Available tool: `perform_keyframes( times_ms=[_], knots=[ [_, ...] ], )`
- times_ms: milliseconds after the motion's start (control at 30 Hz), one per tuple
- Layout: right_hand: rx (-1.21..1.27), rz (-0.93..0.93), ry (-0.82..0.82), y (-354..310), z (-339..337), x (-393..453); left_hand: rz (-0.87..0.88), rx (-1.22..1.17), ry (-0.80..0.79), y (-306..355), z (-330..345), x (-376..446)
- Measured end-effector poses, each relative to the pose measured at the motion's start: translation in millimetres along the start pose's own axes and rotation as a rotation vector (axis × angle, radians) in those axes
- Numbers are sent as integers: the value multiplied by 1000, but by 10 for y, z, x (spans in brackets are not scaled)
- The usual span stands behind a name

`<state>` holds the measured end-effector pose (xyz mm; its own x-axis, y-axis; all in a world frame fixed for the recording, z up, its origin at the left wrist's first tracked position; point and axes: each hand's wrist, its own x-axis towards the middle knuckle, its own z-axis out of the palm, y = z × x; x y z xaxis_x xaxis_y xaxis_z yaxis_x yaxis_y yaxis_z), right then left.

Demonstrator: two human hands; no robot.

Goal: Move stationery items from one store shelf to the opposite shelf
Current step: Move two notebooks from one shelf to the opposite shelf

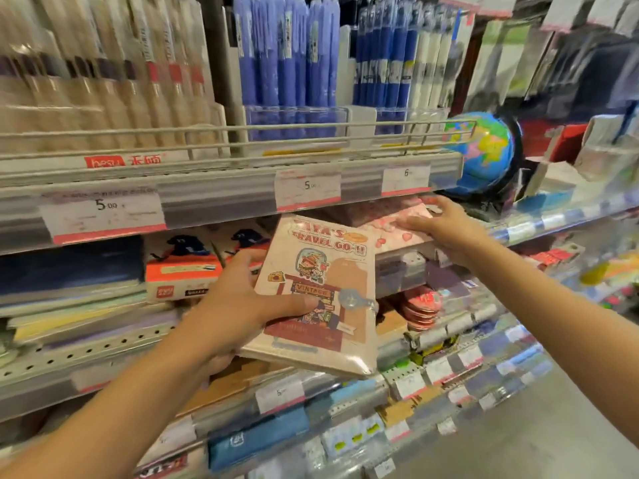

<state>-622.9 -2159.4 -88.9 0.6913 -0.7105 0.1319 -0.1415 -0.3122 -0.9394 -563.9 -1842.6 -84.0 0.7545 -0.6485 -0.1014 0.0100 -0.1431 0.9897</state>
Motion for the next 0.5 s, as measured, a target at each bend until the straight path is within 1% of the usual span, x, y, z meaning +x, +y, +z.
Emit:
perform_keyframes(
  times_ms=[133,233,400,500],
  knots=[
    [68,-34,-92,-57,60,261,-16,-34,88,13,212,10],
    [12,-84,-137,-50,76,458,-19,-58,166,3,357,10],
    [-79,-43,-241,-17,134,785,-34,-70,269,8,526,-18],
    [-95,63,-339,-23,127,853,-40,-50,313,30,594,-3]
  ],
)
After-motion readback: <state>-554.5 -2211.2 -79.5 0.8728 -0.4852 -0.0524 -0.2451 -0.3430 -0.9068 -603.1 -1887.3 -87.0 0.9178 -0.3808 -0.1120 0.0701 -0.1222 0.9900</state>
